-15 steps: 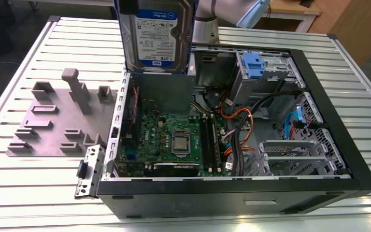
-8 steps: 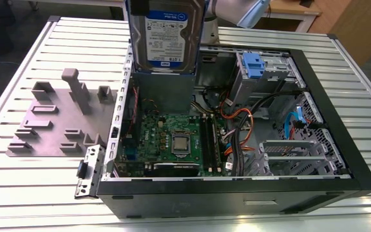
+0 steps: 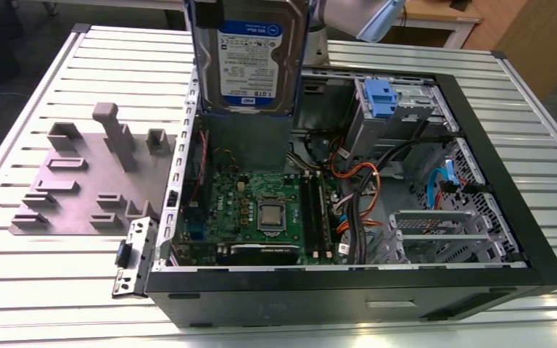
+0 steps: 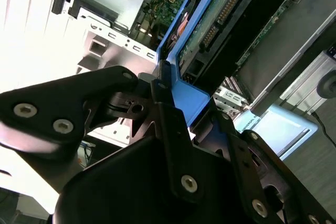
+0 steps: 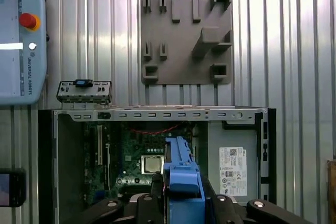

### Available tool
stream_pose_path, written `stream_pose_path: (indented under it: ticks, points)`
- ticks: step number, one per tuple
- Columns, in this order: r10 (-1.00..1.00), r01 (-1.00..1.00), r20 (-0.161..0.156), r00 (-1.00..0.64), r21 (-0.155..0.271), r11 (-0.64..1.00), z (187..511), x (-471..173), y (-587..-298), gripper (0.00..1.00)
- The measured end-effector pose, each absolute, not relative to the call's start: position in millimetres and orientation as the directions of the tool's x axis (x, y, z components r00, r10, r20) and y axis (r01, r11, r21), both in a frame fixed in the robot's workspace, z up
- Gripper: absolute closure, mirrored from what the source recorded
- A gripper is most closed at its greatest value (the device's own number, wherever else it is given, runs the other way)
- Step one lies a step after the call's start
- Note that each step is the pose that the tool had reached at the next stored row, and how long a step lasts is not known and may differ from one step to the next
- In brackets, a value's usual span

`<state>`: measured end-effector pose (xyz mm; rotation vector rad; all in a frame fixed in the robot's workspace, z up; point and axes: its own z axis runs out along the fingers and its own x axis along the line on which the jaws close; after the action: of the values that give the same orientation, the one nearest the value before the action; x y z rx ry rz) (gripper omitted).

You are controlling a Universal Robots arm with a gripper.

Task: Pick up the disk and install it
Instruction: 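Pick up the disk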

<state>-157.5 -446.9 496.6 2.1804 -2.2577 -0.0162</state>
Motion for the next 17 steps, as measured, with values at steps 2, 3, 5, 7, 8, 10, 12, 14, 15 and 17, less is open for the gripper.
stream_pose_path:
  ticks: [2,3,5,7,8,10,12,14,15,17]
  points:
    - [-0.999,-0.999,-0.005,-0.035,0.009,0.035,496.5,-157.5,-450.4,0.63]
    - [-0.999,-0.999,-0.005,-0.035,0.009,0.035,496.3,-157.5,-451.8,0.63]
    - [-0.999,-0.999,-0.005,-0.035,0.009,0.035,496.2,-157.6,-453.3,0.63]
    - [-0.999,-0.999,-0.005,-0.035,0.009,0.035,496.1,-157.6,-453.5,0.63]
    - [-0.999,-0.999,-0.004,-0.035,0.009,0.035,496.1,-157.6,-453.5,0.63]
    - [-0.999,-0.999,-0.004,-0.035,0.009,0.035,496.1,-157.5,-453.6,0.63]
    - [-0.999,-0.999,-0.004,-0.035,0.009,0.035,496.1,-157.5,-453.6,0.63]
    - [-0.999,-0.999,-0.004,-0.035,0.009,0.035,496.1,-157.5,-453.6,0.63]
    - [-0.999,-0.999,-0.004,-0.035,0.009,0.035,496.1,-157.5,-453.6,0.63]
    - [-0.999,-0.999,-0.004,-0.035,0.009,0.035,496.1,-157.5,-453.6,0.63]
